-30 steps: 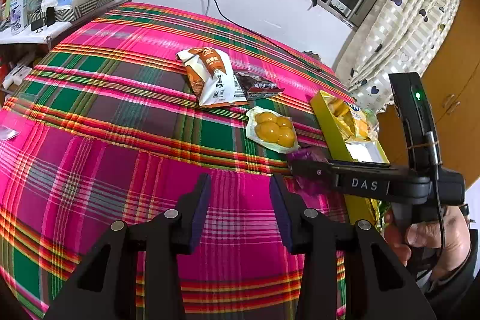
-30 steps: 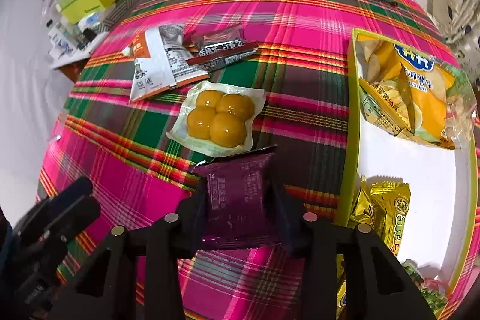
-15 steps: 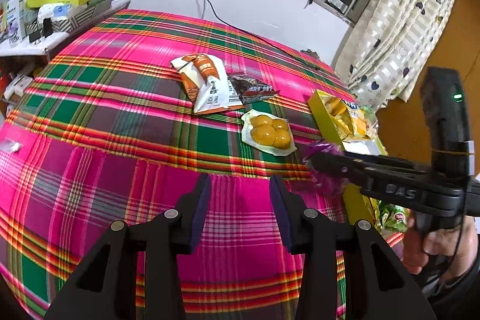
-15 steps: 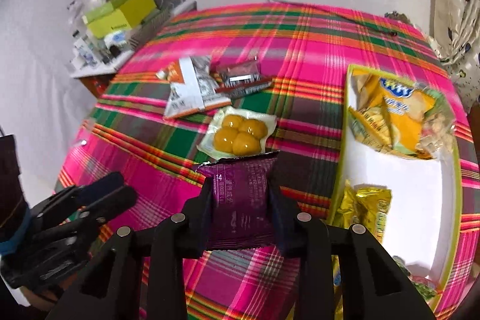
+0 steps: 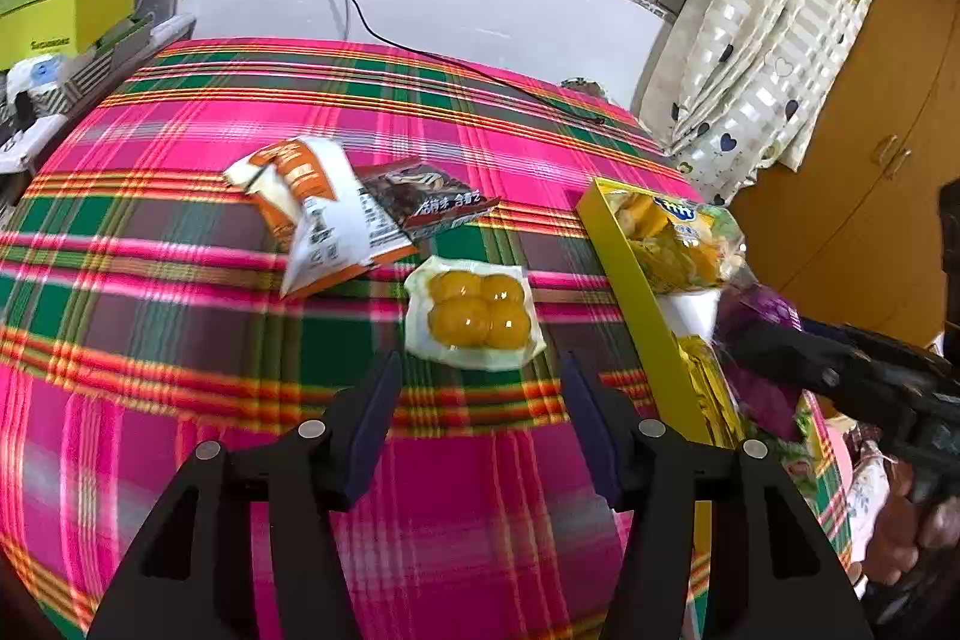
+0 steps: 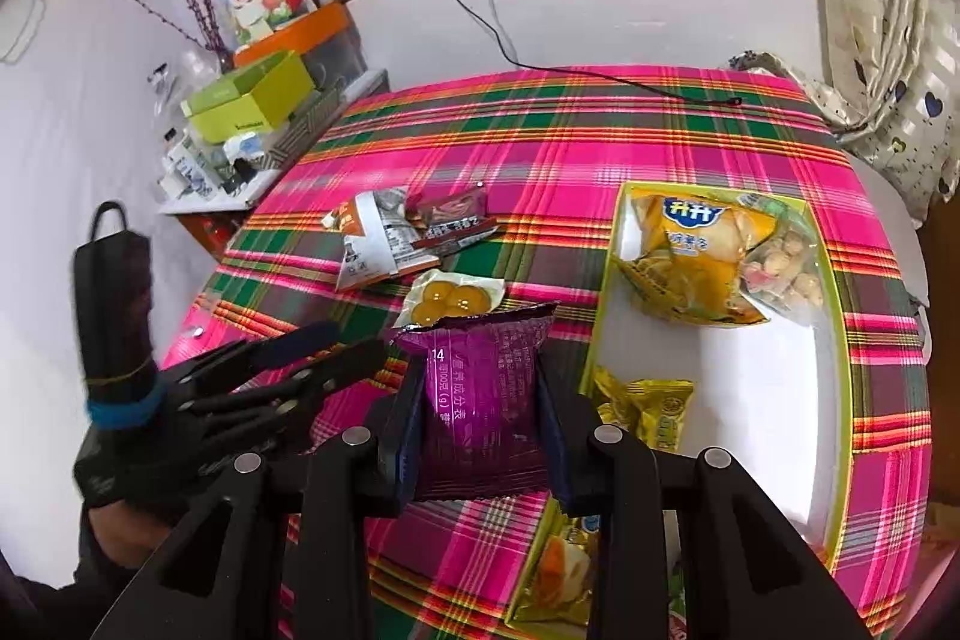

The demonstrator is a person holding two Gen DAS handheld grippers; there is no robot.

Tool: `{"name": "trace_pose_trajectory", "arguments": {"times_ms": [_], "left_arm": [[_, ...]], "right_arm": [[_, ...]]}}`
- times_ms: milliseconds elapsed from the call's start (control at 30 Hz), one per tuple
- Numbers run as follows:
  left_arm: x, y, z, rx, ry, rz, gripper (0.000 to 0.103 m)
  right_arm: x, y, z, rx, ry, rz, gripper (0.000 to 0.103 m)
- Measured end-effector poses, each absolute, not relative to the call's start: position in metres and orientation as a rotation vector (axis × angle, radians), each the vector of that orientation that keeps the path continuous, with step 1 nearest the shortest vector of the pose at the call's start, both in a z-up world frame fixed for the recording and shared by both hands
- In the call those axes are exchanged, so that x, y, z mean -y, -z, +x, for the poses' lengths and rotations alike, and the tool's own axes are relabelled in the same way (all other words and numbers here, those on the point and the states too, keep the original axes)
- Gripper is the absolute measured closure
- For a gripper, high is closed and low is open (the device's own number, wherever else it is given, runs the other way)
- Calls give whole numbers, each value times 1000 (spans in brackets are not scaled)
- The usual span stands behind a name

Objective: Organize snacks
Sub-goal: 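Grasp the yellow egg-yolk pastry tray with the left tool while the right holds the purple packet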

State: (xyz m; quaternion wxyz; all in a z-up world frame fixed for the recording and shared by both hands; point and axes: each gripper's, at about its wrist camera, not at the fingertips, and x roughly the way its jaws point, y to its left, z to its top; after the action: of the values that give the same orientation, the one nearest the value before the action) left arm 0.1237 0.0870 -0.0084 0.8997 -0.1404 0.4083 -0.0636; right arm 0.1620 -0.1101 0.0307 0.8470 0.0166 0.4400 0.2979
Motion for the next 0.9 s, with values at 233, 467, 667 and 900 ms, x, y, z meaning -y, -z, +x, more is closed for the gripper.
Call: {"name": "trace_pose_trajectory", "arguments": {"times_ms": [233,467,667,900], "left_arm": [[-78,24,153,-879,110,-254,41],[-64,36,173,-910,78,-194,40],[-55,42,182,-907,47,-145,40],[-51,43,184,-877,17,-83,39]], "right_arm": [[119,-29,167,-929,-627,51,72],[123,-27,171,-935,-627,60,72],[124,-26,172,-937,-625,59,72],[124,-27,174,-941,-620,64,72]]}}
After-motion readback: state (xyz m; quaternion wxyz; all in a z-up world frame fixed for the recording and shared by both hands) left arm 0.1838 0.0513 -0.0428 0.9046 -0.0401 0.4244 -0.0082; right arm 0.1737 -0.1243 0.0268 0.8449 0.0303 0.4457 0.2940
